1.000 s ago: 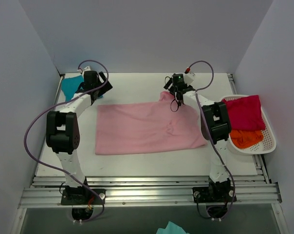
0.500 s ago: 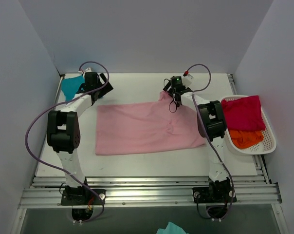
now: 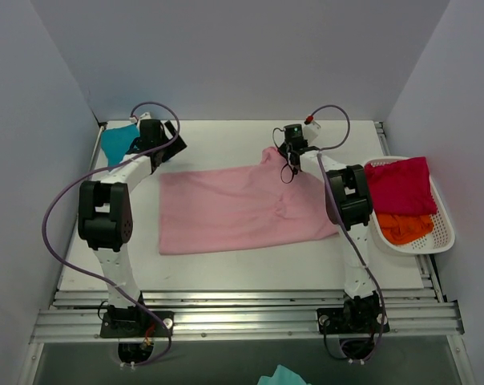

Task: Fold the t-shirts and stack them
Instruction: Fold the tshirt

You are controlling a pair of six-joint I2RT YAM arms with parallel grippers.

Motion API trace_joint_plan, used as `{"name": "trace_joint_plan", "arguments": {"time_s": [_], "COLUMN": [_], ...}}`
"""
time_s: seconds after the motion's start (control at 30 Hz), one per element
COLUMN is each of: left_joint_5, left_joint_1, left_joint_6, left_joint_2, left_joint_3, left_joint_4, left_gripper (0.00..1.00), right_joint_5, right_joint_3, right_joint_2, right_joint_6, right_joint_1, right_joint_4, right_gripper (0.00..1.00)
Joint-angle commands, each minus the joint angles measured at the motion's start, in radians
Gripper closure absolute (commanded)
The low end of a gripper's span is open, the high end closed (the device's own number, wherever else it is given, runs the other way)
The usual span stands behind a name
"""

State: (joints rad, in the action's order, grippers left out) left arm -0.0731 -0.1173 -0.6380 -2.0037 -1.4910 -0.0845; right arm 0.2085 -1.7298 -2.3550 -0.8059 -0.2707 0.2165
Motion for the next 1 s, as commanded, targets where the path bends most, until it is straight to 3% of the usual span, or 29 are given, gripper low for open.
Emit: {"name": "trace_joint_plan", "arguments": {"time_s": [0.0, 0.2, 0.43, 0.73, 0.77, 0.97], "left_joint_5": [-0.017, -0.082, -0.189, -0.189, -0.189, -0.192], "left_joint_1": [0.005, 0.005, 0.007, 0.007, 0.007, 0.005], "left_joint_6": [0.011, -0.003, -0.075, -0.086, -0.085, -0.084], "left_joint_2": [-0.010, 0.005, 0.011, 0.013, 0.008, -0.027], "left_joint_3": [-0.019, 0.002, -0.028, 0.028, 0.026, 0.000], "left_joint_4": [0.032, -0.007, -0.204, -0.195, -0.193, -0.190], "left_gripper": [0.01, 0.00, 0.01, 0.00, 0.06, 0.10], "right_joint_5": [-0.015, -0.023, -0.026, -0.049, -0.049, -0.050], "right_joint_3": [-0.016, 0.001, 0.019, 0.030, 0.032, 0.044], "right_joint_2": [-0.018, -0.009, 0.006, 0.003, 0.003, 0.011], "right_joint_6": [0.005, -0.003, -0.010, -0.019, -0.021, -0.021], "right_joint_1": [0.010, 0.010, 0.010, 0.011, 0.011, 0.018], "right_joint_4": [0.001, 0.015, 0.023, 0.040, 0.041, 0.044], "right_gripper": [1.00, 1.00, 1.00, 1.00, 1.00, 1.00]}}
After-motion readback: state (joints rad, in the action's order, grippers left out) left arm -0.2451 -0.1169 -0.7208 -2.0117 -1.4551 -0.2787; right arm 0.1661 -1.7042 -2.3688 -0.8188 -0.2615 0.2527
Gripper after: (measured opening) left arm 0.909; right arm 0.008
